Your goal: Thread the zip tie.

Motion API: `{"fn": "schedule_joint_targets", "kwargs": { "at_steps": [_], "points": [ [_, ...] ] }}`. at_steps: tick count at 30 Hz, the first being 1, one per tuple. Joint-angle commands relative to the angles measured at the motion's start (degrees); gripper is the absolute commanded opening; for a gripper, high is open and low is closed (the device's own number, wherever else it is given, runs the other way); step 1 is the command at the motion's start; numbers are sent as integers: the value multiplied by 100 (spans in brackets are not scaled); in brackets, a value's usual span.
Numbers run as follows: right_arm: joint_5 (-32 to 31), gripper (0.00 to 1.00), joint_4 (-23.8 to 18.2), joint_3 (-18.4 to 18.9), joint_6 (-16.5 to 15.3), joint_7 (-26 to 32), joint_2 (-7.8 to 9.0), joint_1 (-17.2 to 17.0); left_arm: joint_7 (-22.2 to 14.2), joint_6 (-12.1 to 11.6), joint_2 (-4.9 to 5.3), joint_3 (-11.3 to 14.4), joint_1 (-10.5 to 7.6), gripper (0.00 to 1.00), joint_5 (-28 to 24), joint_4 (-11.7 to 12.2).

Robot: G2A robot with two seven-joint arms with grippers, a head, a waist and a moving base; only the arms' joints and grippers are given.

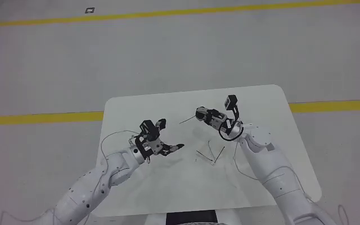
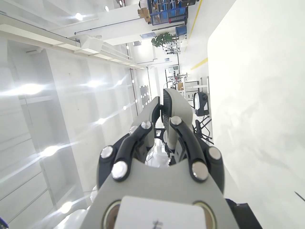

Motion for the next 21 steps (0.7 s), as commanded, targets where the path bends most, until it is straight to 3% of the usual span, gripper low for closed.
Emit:
{"fn": "schedule_joint_targets", "kwargs": {
  "at_steps": [1, 8, 13, 21],
  "points": [
    [30, 0, 33, -7, 3, 0, 2, 0, 453, 0, 39, 140, -127, 100, 278, 225],
    [12, 0, 43, -10, 4, -12, 3, 5, 476, 0, 44, 149, -151, 100, 343, 260],
    [17, 0, -132, -116, 17, -29, -5, -73, 536, 0, -15, 186, -173, 100, 253, 367],
    [-119, 0, -304, -358, 27, -21, -20, -101, 705, 0, -144, 390, -429, 100, 357, 488]
  ]
}}
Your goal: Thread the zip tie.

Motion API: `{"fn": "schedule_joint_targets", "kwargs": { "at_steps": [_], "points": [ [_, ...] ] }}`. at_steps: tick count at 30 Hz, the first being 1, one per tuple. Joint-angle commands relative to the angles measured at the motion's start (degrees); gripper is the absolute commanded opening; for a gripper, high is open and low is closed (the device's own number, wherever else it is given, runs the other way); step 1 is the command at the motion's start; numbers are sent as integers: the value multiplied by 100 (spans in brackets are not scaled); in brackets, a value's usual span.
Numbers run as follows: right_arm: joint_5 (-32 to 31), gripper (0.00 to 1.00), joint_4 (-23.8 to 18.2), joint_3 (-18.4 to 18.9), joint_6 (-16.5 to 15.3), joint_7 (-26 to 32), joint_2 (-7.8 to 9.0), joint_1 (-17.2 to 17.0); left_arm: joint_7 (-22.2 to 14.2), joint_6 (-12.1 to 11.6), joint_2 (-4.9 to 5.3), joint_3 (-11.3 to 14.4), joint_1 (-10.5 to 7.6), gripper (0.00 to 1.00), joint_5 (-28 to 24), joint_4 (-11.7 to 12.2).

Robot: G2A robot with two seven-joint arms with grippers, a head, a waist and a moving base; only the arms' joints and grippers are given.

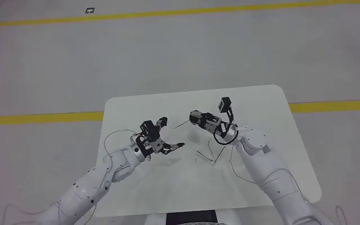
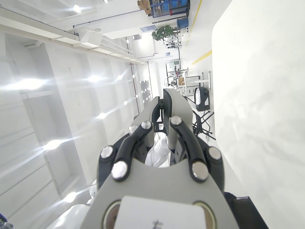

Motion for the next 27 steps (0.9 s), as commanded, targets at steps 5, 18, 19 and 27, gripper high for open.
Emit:
{"fn": "schedule_joint_targets", "kwargs": {
  "at_steps": [5, 18, 19, 27],
  "points": [
    [-98, 0, -28, -46, 7, -7, 2, 0, 90, 0, -19, 45, -53, 100, 99, 18],
    [-780, 0, -443, -206, -175, -146, 43, -146, 1, 49, -111, 40, -67, 100, 110, -24],
    [-808, 0, -447, -203, -171, -176, 45, -150, 11, 77, -117, 35, -88, 100, 224, -2],
    [-805, 0, -467, -202, -175, -249, 44, -177, -38, 130, -128, 33, -68, 100, 213, -30]
  ]
}}
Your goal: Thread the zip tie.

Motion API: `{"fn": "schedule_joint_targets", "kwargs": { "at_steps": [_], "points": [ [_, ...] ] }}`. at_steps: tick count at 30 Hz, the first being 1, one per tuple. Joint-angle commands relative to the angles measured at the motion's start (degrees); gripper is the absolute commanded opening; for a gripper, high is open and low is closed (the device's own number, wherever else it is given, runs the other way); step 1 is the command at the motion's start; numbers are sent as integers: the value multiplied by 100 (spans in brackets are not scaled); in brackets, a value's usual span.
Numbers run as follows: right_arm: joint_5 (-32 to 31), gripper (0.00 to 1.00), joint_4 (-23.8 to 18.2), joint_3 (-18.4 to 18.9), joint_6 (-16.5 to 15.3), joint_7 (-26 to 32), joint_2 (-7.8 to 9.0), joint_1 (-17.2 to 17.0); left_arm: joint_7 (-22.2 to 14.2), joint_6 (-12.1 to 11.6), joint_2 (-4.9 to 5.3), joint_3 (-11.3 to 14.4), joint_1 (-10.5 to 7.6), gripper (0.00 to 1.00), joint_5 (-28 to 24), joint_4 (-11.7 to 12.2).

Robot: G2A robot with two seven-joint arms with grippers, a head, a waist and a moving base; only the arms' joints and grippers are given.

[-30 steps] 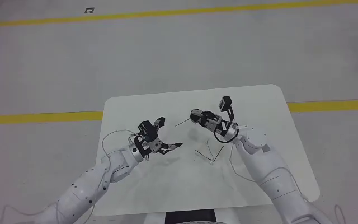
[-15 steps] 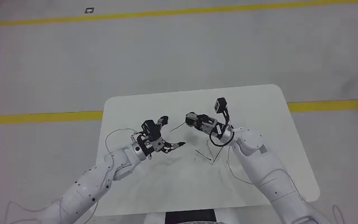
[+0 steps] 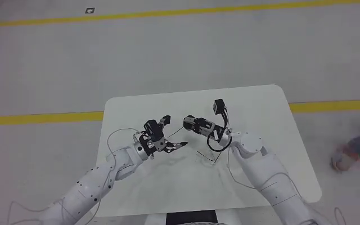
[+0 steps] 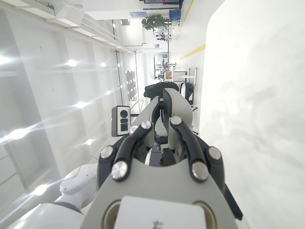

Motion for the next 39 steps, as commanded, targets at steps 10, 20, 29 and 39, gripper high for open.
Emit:
{"fn": "schedule_joint_targets", "kwargs": {
  "at_steps": [10, 20, 29, 39],
  "points": [
    [-312, 0, -227, 62, -21, -339, 48, -156, -2, 20, -37, -96, 123, 55, 57, -58],
    [-507, 0, -381, 143, 15, -462, 97, -238, 39, -56, -69, -171, 192, 9, 135, -32],
    [-414, 0, -451, 108, -94, -440, 109, -287, 80, -85, -127, -184, 197, 2, 166, 31],
    [-380, 0, -449, 50, -117, -456, 118, -293, 158, -90, -185, -203, 208, 22, 243, 62]
  ]
}}
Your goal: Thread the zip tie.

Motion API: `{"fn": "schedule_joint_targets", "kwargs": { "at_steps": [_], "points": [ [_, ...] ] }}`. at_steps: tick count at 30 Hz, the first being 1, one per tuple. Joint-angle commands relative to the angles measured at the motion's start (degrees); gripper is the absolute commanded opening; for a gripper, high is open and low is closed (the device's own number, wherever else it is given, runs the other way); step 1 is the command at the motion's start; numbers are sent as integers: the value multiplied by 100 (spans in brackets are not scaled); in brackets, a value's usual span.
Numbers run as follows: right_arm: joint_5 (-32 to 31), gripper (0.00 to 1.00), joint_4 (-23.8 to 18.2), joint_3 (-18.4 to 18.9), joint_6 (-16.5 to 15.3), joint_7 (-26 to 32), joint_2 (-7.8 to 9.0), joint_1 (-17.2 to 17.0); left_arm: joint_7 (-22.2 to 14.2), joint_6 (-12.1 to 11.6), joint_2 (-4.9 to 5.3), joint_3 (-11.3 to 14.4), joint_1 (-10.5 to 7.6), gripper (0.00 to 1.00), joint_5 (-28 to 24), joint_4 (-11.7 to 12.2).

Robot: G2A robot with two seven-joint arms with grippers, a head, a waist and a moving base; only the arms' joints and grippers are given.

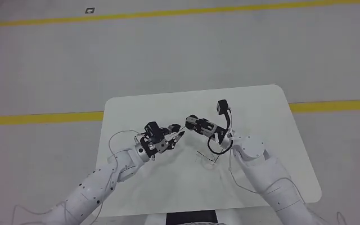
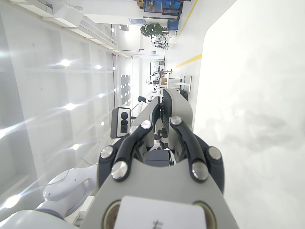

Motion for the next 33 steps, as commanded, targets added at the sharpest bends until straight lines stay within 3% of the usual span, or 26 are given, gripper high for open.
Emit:
{"fn": "schedule_joint_targets", "kwargs": {
  "at_steps": [1, 27, 33],
  "points": [
    [0, 0, 2, -4, 2, -13, 3, -2, 8, 2, -8, -11, 10, 23, 19, 1],
    [48, 0, 5, -163, -26, -19, 19, 30, 87, 15, -115, -138, 87, 14, 126, 13],
    [59, 0, 14, -171, -37, -27, 25, 37, 51, -2, -136, -171, 104, 0, 112, 21]
  ]
}}
